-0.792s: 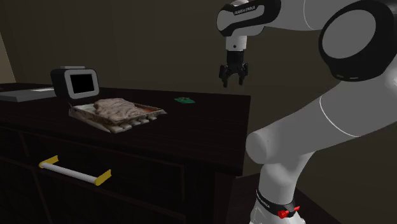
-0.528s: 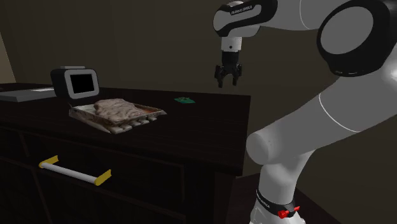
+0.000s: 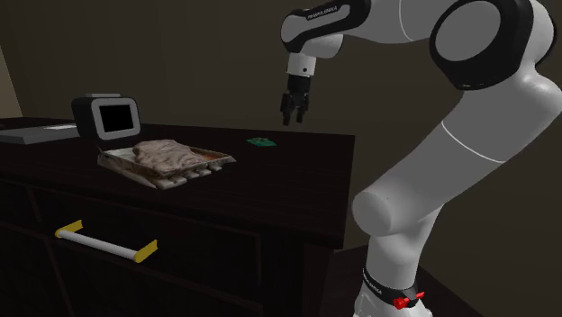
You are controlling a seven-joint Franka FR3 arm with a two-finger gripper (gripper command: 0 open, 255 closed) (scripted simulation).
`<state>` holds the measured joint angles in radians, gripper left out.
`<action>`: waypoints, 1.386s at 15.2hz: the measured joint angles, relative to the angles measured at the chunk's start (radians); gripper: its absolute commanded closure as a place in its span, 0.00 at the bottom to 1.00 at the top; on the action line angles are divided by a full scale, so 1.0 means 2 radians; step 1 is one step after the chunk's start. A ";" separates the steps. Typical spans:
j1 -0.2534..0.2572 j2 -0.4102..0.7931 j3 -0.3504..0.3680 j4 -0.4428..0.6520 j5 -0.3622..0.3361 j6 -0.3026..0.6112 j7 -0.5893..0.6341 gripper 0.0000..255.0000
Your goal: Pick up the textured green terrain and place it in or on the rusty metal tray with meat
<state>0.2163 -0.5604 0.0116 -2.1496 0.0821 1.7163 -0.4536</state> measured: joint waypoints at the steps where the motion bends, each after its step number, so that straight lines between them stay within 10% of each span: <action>1: 0.010 0.007 0.001 0.004 0.007 0.003 -0.017 0.00; 11: 0.104 0.077 0.009 0.057 0.076 0.009 -0.186 0.00; 21: 0.113 0.081 0.018 0.015 0.085 0.056 -0.199 0.00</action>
<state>0.4431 -0.3989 0.0483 -2.1198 0.2527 1.8274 -0.8525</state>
